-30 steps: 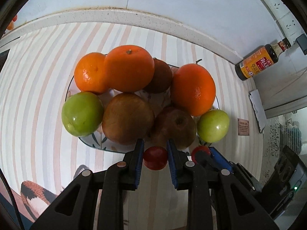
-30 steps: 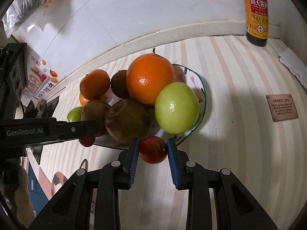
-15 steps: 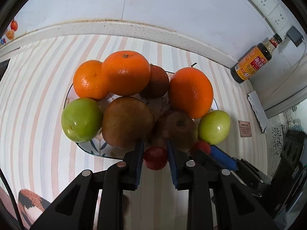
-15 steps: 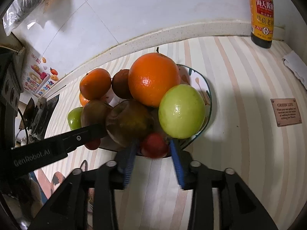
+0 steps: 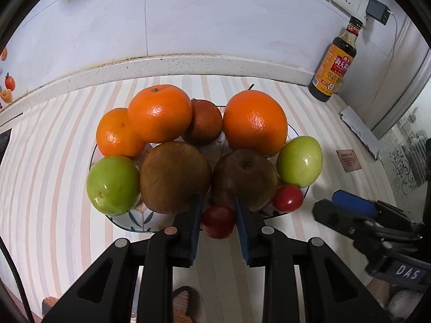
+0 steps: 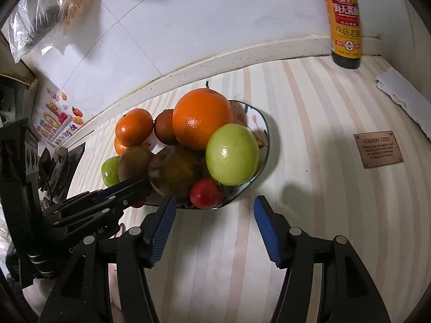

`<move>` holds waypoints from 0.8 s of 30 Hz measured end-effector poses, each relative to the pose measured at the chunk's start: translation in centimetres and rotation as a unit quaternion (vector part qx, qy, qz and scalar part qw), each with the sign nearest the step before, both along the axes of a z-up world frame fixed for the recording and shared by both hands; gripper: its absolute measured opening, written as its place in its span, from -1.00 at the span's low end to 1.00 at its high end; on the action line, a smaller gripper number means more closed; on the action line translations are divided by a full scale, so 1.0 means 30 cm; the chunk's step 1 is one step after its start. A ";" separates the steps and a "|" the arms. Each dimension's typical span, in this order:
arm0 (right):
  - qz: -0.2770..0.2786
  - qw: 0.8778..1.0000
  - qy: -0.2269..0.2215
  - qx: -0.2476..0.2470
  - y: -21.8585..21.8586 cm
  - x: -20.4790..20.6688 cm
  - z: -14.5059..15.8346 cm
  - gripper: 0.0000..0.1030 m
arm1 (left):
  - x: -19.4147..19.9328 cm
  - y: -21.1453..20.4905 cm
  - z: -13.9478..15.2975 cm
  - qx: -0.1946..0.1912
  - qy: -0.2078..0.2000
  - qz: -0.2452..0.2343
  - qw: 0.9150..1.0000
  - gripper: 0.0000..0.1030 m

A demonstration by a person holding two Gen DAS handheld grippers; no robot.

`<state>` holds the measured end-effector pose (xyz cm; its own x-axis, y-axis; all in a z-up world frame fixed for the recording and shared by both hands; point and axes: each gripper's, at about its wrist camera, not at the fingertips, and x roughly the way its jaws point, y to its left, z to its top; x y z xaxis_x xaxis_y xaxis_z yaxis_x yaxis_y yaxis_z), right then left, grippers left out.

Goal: Organize fruits
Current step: 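Lower both cherry tomatoes onto the plate edge beside the apples with both tools, then open both tools and lift them away from the plate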

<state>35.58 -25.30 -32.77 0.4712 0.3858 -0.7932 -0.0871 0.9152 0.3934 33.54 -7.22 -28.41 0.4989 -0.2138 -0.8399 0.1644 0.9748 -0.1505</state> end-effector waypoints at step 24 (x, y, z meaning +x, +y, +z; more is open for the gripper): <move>-0.045 0.998 0.039 0.035 -0.060 0.090 0.068 0.32 | 0.149 0.139 0.152 -0.100 0.082 0.078 0.989 0.70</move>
<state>38.27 -27.11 -30.73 0.4438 0.4014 -0.8012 0.0270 0.8877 0.4596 38.01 -3.05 -23.85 0.3993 -0.3150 -0.8610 -0.0280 0.9345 -0.3548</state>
